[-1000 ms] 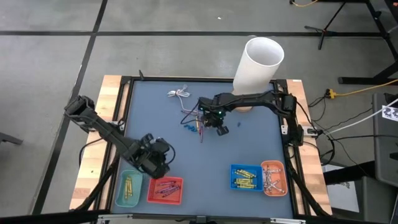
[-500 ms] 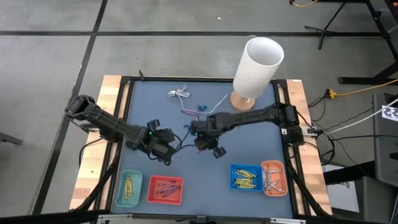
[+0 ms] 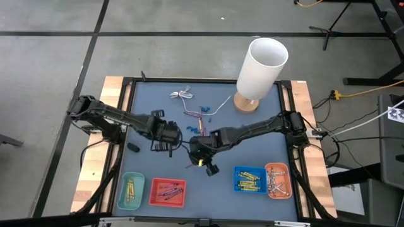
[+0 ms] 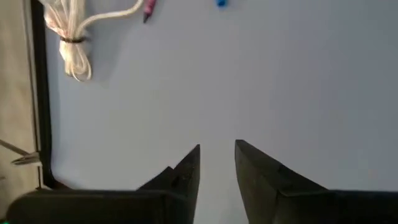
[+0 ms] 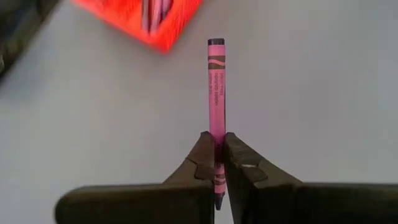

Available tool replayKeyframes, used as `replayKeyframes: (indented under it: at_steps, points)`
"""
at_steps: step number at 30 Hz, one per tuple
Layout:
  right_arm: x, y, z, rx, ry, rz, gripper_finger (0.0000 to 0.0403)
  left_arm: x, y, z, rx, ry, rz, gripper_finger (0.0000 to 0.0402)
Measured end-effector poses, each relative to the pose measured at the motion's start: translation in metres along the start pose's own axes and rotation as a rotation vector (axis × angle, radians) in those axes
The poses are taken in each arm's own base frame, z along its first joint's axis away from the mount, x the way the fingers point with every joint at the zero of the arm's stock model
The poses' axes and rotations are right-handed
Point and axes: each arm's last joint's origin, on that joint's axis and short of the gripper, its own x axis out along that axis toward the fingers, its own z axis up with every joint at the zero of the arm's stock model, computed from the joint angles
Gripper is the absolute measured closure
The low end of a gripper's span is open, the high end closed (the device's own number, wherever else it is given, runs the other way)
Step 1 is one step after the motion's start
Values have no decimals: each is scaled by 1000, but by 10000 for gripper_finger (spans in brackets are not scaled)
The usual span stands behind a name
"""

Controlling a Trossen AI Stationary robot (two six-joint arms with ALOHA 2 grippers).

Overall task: Sort crayons
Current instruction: Put the red crayon into the red basket

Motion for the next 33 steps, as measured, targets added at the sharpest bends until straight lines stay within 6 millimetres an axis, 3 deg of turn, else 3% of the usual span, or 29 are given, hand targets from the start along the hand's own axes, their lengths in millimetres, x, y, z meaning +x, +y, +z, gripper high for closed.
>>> replayKeyframes:
  at_steps: [8,15,23,33]
  points:
    - [2,23,31,40,-244,-5,392,22,42,15,-4,37,-49,317]
    - [15,46,55,-33,-456,5,392,38,72,34,-54,-102,-225,317]
    - [36,33,55,26,-554,95,391,44,92,46,-149,-216,-255,317]
    - [57,27,51,156,-585,246,369,43,92,47,-152,-230,-255,317]
